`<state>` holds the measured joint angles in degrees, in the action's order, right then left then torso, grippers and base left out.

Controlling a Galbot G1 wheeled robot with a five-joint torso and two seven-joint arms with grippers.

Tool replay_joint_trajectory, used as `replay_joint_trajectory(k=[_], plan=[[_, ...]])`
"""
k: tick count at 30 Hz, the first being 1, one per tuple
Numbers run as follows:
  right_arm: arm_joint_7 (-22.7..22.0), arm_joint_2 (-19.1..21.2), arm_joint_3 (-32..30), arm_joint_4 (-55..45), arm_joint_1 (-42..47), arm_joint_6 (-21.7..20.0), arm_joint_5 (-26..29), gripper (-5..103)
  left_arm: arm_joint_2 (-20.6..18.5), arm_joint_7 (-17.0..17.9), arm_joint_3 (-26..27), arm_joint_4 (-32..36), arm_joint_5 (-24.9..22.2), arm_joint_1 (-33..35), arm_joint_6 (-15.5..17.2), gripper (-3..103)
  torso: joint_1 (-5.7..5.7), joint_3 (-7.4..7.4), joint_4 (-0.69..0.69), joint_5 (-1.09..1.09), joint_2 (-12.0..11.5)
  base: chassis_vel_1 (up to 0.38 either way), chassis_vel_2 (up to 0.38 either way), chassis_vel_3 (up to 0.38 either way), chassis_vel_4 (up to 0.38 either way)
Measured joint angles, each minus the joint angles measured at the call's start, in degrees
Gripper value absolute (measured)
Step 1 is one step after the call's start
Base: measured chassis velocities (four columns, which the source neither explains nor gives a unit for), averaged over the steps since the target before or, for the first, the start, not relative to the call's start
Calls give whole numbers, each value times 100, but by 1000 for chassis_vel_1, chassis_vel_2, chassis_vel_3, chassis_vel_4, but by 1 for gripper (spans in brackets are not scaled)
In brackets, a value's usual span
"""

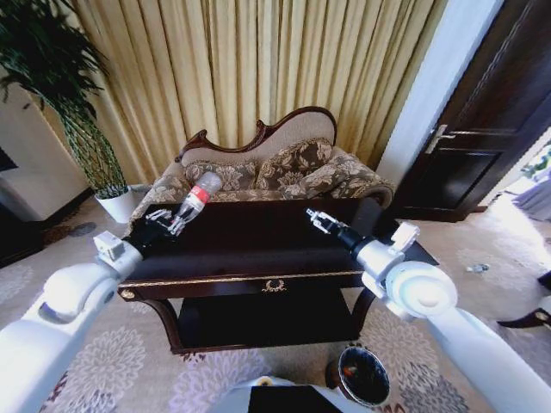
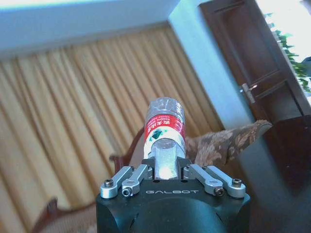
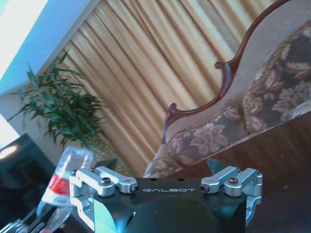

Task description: Move to the front of the table and place the trash on the table into the trash bin.

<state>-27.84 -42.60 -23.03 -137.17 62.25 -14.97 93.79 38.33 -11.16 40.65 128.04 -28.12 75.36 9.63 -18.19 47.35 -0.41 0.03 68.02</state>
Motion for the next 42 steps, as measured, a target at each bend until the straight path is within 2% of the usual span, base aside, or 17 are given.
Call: replay_joint_trajectory(k=[1, 3, 5, 6, 8, 9, 11, 12, 14, 17, 19, 23, 26, 30, 35, 42], plan=[[14, -12, 14, -59, -4, -15, 83, 100, -47, 35, -80, 61, 197, -3, -199, 23, 0, 0, 0, 0, 0, 0, 0, 0, 0], [21, -16, 16, -67, -5, -18, 94, 100, -58, 50, -103, 69, 231, -6, -235, 23, 0, 0, 1, 0, 0, 0, 0, 0, 0], [151, -44, 59, -114, -33, -28, 147, 100, -217, 257, -452, 97, 632, -83, -669, 23, 0, 0, 1, 0, 0, 0, 0, 0, 0], [151, -44, 59, -114, -33, -28, 147, 100, -217, 257, -452, 97, 632, -83, -669, 23, 0, 0, 1, 0, 0, 0, 0, 0, 0], [269, -45, 72, -137, -84, -27, 215, 100, -350, 531, -971, 4, 1115, -198, -1105, 23, 0, 1, 1, -1, 0, 0, 0, 0, 0], [269, -45, 72, -137, -84, -27, 215, 100, -350, 531, -971, 4, 1115, -198, -1105, 23, 0, 1, 1, -1, 0, 0, 0, 0, 0], [390, -27, 69, -153, -126, -9, 248, 100, -412, 907, -1471, -130, 1511, -394, -1429, 23, 0, 1, 1, 0, 0, 0, 0, 0, 0], [390, -27, 69, -153, -126, -9, 248, 100, -412, 907, -1471, -130, 1511, -394, -1429, 23, 0, 1, 1, 0, 0, 0, 0, 0, 0], [488, -25, 69, -155, -162, -3, 258, 100, -339, 1268, -1932, -317, 1760, -711, -1622, 23, 0, 1, 1, -1, 0, 0, 0, 0, 0], [507, -31, 109, -150, -189, -2, 251, 100, -261, 1397, -2120, -400, 1857, -896, -1656, 23, 0, 1, 1, -3, 0, 0, 0, 0, 0], [539, -51, 287, -121, -277, -1, 207, 100, -78, 1554, -2530, -581, 2003, -1383, -1716, 23, -1, 1, 1, -1, 0, 0, 0, 0, 0], [546, -69, 478, -83, -385, 3, 175, 100, -20, 1554, -2946, -678, 2153, -1723, -1733, 23, -1, 1, 0, -1, 0, 0, 0, 0, 0], [547, -76, 644, 2, -549, 29, 107, 100, 73, 1566, -3581, -640, 2222, -2059, -1556, 23, 0, 1, 1, -1, 0, 0, 0, 0, 0], [567, -44, 670, 108, -689, 34, 53, 100, 266, 1583, -3922, -612, 2245, -2224, -1369, 23, -1, 1, 1, -1, 0, 0, 0, 0, 0], [657, -60, 743, 282, -811, 34, -68, 100, 466, 1641, -4137, -769, 2299, -2400, -1314, 23, 0, 1, 0, -2, 0, 0, 0, 0, 0], [965, -247, 1099, 680, -975, 57, -551, 100, 641, 1663, -4541, -962, 2258, -2889, -1168, 23, -1, 1, 1, -1, 0, 0, 0, 0, 0]])
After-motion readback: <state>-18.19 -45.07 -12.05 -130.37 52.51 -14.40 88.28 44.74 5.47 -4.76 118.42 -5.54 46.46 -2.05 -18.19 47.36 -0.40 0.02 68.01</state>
